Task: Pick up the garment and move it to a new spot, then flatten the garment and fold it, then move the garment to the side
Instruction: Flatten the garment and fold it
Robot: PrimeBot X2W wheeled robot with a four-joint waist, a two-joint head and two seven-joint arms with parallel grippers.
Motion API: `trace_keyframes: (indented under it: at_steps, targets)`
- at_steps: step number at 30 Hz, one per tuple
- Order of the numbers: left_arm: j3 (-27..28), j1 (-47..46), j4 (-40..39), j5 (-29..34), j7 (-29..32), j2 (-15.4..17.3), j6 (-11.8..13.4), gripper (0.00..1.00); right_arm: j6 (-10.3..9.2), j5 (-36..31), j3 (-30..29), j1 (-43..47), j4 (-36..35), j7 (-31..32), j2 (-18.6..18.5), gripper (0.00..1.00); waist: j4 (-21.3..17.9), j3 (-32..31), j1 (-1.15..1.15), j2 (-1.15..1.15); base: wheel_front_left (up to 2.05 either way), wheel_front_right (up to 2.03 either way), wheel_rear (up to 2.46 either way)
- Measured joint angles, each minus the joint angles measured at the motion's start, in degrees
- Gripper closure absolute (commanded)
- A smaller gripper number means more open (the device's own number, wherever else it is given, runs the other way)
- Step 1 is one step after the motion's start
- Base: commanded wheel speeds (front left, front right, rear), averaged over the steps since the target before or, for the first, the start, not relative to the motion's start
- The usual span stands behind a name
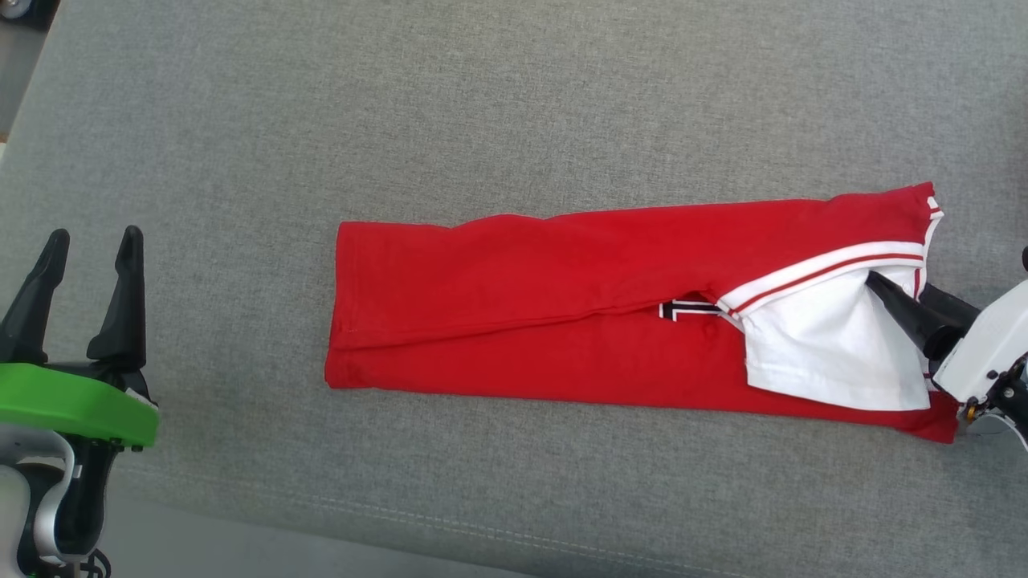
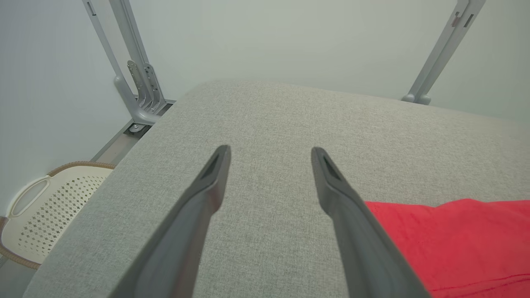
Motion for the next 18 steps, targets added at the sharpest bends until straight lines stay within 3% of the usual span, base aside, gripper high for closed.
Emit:
trace_keyframes:
  at_steps: [1,7,16,18]
  targets:
    - [0.1,0.0,0.0,-0.1,-0.3,-0.3,0.0,0.00,0.53,1.1,-0.1,-0.3,0.2,0.6,0.2,1.00,0.0,0.0,0.00,0.00,0.00,0.00,0.00]
    - [1.0,0.9,0.3,-0.3,-1.1,-1.1,0.1,0.00,1.90,6.6,-2.6,-1.0,0.7,3.4,0.8,1.00,-0.7,0.1,0.00,0.00,0.00,0.00,0.00]
    - [3.1,2.4,0.7,-0.3,-3.0,-1.1,0.3,0.00,1.24,15.8,-15.3,-0.8,-0.1,4.4,-7.9,1.00,-2.9,-0.3,0.00,0.00,0.00,0.00,0.00]
    - [3.1,2.9,0.6,-0.3,-3.0,-1.1,0.3,0.00,2.16,17.0,-16.1,-0.8,-2.9,5.4,-8.9,1.00,-3.4,-0.5,0.00,0.00,0.00,0.00,0.00]
